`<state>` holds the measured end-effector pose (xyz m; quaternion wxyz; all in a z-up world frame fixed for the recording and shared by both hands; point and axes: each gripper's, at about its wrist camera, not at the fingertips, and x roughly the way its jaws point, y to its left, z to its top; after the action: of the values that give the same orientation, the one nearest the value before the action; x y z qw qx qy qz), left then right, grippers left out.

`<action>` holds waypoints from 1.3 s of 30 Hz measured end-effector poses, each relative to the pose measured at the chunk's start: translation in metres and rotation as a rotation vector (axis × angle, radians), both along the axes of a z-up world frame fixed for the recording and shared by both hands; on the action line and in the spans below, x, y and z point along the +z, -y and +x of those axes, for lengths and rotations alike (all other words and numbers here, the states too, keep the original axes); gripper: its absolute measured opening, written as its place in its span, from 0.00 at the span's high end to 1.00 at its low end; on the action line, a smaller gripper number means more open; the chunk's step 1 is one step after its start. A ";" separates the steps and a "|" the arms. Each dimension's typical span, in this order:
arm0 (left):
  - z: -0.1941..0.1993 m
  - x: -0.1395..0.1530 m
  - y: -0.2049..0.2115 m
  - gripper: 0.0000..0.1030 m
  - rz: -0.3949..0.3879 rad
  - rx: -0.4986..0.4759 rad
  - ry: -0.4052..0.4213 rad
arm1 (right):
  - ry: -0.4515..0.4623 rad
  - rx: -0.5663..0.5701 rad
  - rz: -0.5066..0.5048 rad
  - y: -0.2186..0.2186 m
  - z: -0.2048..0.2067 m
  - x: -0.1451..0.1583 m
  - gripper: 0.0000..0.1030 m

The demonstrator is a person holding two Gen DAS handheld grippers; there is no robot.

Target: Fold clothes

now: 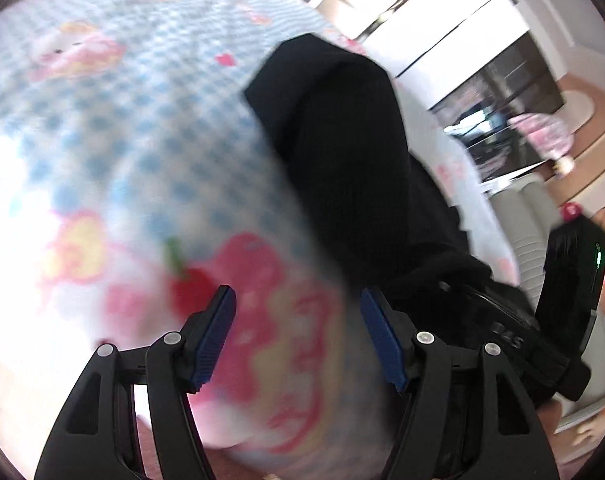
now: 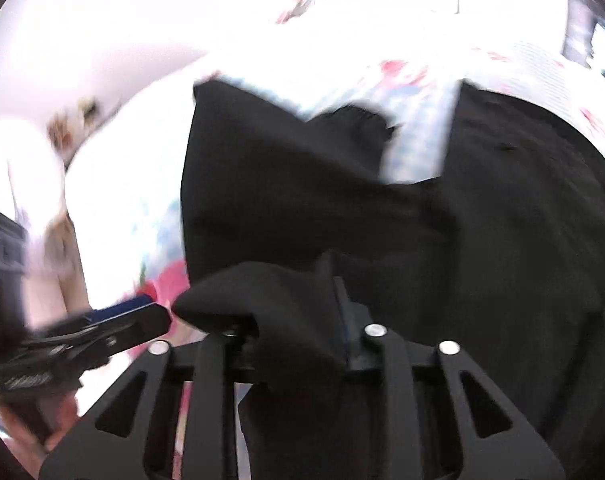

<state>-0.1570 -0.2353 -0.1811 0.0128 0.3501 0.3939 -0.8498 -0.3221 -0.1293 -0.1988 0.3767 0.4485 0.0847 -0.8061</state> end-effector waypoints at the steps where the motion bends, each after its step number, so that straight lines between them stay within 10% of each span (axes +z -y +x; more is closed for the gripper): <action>1: -0.002 -0.004 -0.001 0.33 0.033 0.001 -0.016 | 0.026 -0.040 -0.054 -0.020 -0.004 0.005 0.79; 5: -0.012 -0.020 -0.005 0.27 0.165 0.002 -0.077 | 0.151 -0.181 -0.203 -0.088 -0.023 0.010 0.79; 11: -0.076 -0.051 -0.021 0.22 0.300 0.031 -0.071 | 0.113 -0.378 -0.153 -0.148 -0.035 -0.005 0.79; 15: -0.098 -0.054 -0.039 0.21 0.239 0.053 -0.065 | 0.129 -0.374 -0.112 -0.149 -0.038 -0.019 0.78; 19: -0.118 -0.042 -0.034 0.68 0.301 0.077 -0.119 | 0.131 -0.358 -0.115 -0.161 -0.018 -0.024 0.74; 22: -0.126 -0.003 -0.031 0.90 0.157 0.077 -0.143 | 0.154 -0.314 -0.161 -0.160 -0.012 -0.021 0.71; 30: -0.054 0.084 0.015 0.94 -0.048 0.186 -0.257 | 0.141 -0.287 -0.410 -0.159 0.024 0.042 0.60; 33: -0.030 0.066 0.034 0.94 -0.103 0.300 -0.153 | 0.106 -0.267 -0.411 -0.155 0.031 0.055 0.60; 36: 0.018 0.031 0.053 0.95 -0.027 0.509 -0.099 | 0.080 -0.228 -0.389 -0.147 0.036 0.060 0.49; 39: 0.019 -0.016 0.059 0.79 0.126 0.488 -0.053 | 0.121 -0.261 -0.333 -0.144 0.033 0.039 0.46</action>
<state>-0.1381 -0.2947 -0.1975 0.1854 0.2221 0.5193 -0.8041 -0.2893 0.0148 -0.1602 0.3424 0.4350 -0.1312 -0.8224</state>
